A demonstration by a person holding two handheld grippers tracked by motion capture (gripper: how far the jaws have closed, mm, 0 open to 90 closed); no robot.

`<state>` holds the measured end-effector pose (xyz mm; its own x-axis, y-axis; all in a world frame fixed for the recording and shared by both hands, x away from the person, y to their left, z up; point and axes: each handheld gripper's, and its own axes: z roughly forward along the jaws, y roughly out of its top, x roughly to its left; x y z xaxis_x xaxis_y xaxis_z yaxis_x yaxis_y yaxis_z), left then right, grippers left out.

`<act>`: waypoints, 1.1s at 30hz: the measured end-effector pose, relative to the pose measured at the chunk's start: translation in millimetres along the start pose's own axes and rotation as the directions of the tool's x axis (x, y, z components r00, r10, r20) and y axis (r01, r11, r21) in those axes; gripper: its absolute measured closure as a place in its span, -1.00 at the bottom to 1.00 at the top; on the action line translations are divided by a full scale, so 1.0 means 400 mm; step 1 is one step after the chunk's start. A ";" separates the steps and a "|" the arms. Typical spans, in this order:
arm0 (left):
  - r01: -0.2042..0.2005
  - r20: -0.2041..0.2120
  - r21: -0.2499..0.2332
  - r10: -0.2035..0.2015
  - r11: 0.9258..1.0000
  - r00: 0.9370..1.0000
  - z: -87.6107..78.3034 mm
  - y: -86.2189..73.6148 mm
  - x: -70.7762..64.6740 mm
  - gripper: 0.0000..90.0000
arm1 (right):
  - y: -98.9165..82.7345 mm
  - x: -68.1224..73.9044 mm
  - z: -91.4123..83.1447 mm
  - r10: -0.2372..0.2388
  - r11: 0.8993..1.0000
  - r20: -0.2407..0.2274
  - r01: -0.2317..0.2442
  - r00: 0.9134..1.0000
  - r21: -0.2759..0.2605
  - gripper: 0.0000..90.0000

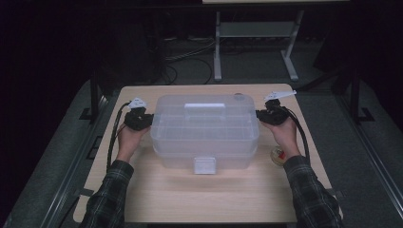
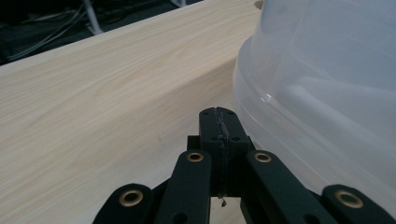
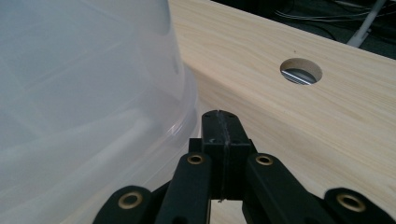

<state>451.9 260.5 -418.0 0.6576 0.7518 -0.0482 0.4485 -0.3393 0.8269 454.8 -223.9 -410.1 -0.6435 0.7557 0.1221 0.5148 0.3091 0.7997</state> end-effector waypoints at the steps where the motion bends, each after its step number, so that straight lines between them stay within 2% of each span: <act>1: -0.001 0.003 0.002 0.001 1.000 1.000 0.004 0.001 0.001 1.00 | 0.001 -0.002 0.002 0.000 1.000 -0.002 0.000 1.000 0.000 1.00; 6: 0.012 0.019 -0.009 -0.012 1.000 1.000 0.009 -0.002 0.007 1.00 | 0.004 -0.005 0.005 0.000 1.000 -0.007 0.000 1.000 -0.001 1.00; 11: 0.010 0.025 -0.014 -0.010 1.000 1.000 0.009 -0.004 0.010 1.00 | -0.001 -0.012 0.005 -0.008 1.000 -0.032 0.007 0.999 -0.018 1.00; 19: 0.013 0.040 -0.022 -0.012 1.000 0.999 0.006 -0.007 0.012 1.00 | -0.005 -0.011 -0.001 -0.014 0.999 -0.042 0.013 0.999 -0.029 1.00; 33: 0.020 0.046 -0.034 -0.018 0.999 0.999 -0.001 -0.013 0.009 1.00 | -0.021 -0.009 -0.007 -0.024 0.998 -0.063 0.021 0.998 -0.057 1.00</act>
<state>451.6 265.2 -422.4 0.6765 0.7310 -0.0891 0.4408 -0.3050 0.8442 451.2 -230.8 -415.4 -0.6904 0.7098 0.1395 0.4683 0.2915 0.8341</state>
